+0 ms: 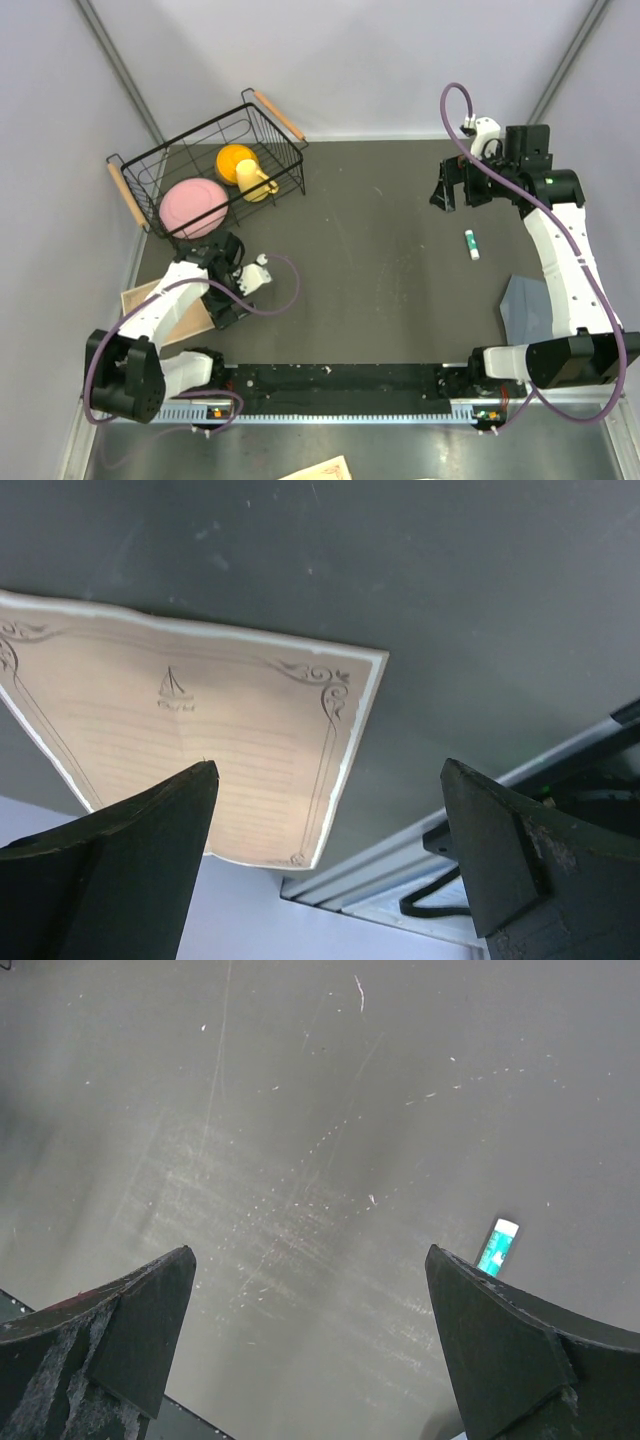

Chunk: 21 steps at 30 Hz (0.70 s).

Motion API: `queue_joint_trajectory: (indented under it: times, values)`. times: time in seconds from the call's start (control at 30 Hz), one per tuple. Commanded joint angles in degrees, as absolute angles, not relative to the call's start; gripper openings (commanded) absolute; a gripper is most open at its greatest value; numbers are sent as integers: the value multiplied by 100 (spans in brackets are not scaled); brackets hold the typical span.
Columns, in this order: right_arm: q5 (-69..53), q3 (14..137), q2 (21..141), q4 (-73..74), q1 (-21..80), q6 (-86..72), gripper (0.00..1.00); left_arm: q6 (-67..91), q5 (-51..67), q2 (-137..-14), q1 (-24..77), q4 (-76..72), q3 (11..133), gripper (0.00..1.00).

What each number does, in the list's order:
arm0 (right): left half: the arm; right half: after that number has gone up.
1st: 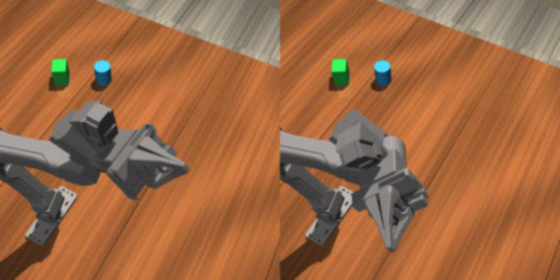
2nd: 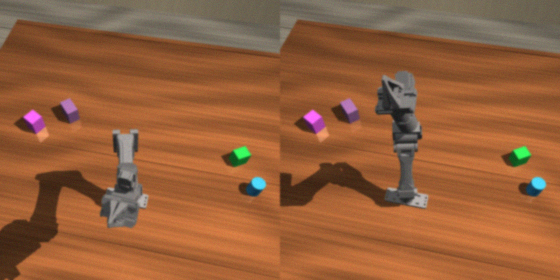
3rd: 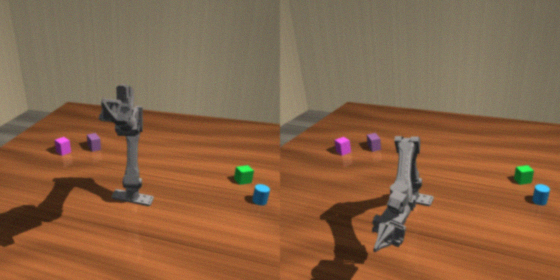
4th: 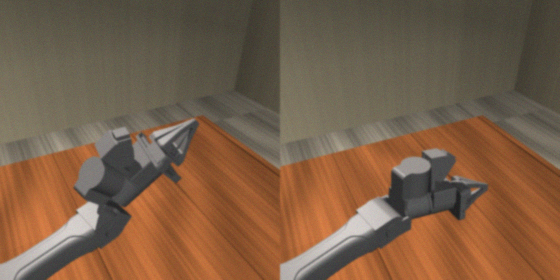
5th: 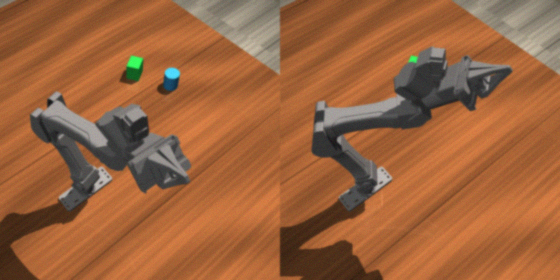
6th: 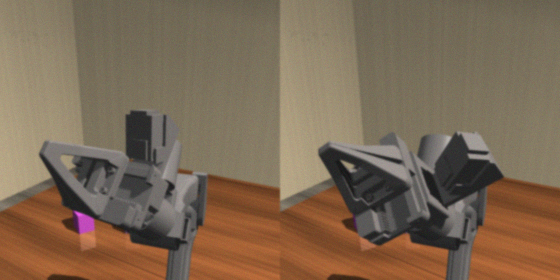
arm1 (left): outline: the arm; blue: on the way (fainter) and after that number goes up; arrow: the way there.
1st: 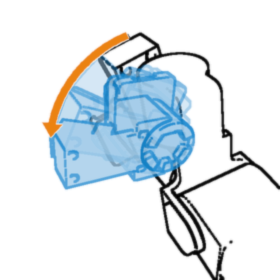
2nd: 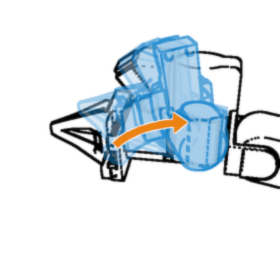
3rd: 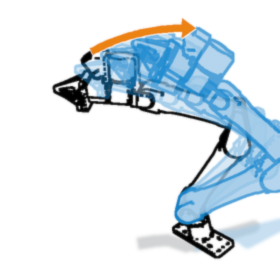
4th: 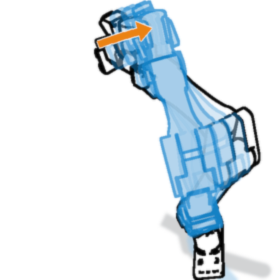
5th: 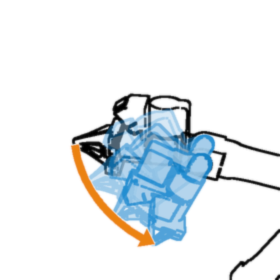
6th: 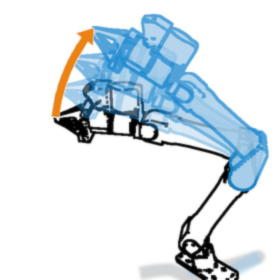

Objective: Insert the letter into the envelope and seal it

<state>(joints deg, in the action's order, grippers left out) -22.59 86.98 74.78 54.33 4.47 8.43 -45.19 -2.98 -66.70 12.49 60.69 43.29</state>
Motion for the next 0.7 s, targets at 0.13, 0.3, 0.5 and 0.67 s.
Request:
queue_joint_trajectory:
  times: [0.13,0.3,0.5,0.67]
  values:
    - [-2382,8569,7471,5370,501,931,99,-4816,-685,-7145,1450,4430,3762,99]
    - [-2408,8525,7497,5379,510,949,99,-5133,-510,-7470,1441,4184,3612,99]
    - [-2417,8587,7559,5379,501,940,99,-5466,-256,-8006,1196,4087,3682,97]
    - [-2356,8675,7550,5388,510,940,99,-5713,-26,-8524,1002,4254,3919,77]
